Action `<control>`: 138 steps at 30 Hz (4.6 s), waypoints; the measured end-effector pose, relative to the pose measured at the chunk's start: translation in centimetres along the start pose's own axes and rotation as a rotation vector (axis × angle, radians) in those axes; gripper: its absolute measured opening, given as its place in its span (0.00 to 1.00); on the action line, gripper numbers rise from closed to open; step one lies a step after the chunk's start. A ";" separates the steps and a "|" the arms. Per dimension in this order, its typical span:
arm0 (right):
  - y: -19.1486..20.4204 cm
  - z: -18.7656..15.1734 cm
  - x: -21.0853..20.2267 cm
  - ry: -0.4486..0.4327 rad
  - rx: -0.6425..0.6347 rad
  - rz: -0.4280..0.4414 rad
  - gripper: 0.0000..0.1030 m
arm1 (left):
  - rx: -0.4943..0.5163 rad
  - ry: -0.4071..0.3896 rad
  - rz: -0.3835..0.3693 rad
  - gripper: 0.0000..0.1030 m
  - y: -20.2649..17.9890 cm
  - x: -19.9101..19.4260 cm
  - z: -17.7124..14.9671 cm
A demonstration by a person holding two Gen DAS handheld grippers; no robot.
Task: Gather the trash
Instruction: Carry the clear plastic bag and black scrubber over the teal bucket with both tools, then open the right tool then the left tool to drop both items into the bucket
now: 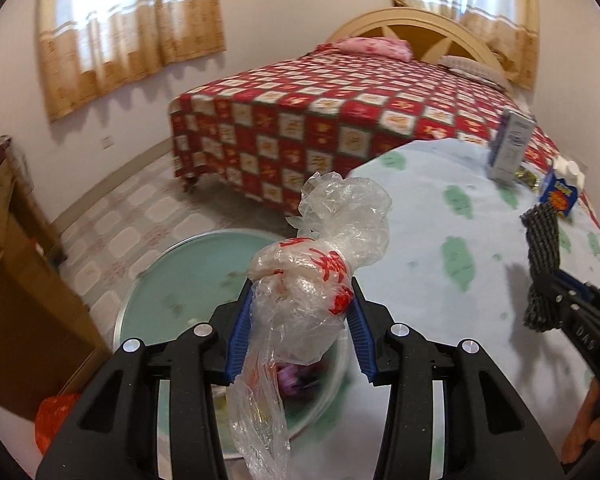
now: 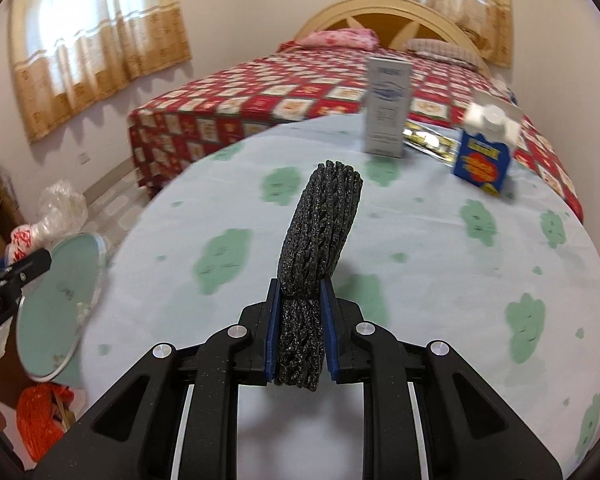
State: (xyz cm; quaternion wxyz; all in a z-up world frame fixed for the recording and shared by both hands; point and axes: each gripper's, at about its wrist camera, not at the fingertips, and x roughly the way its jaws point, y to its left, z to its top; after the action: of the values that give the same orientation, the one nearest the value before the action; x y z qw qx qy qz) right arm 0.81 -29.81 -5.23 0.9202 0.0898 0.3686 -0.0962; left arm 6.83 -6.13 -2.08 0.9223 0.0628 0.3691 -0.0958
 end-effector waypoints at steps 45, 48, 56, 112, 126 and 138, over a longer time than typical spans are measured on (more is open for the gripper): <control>19.8 -0.8 0.8 0.028 -0.278 0.284 0.19 | -0.206 0.014 0.152 0.43 10.4 0.8 -2.8; 20.2 -0.7 1.1 0.033 -0.286 0.285 0.19 | -0.210 0.016 0.154 0.43 10.6 0.9 -2.7; 20.5 -0.6 1.6 0.043 -0.287 0.289 0.19 | -0.222 0.020 0.165 0.43 11.1 1.2 -2.8; 21.7 -0.5 5.8 0.177 -0.390 0.315 0.27 | -0.238 0.051 0.164 0.43 11.3 3.0 -2.9; 19.0 0.1 3.3 0.100 -0.259 0.228 0.27 | -0.191 0.081 0.132 0.57 10.1 3.6 -3.1; 15.9 0.7 1.8 0.070 -0.115 0.164 0.43 | -0.174 0.061 0.135 0.72 9.5 2.8 -2.8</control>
State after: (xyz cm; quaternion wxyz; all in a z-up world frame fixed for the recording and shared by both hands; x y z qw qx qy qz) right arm 6.37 -14.84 -4.46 0.9151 0.0702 0.3970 0.0040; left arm 9.12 3.23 -5.61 0.9169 0.0101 0.3989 0.0009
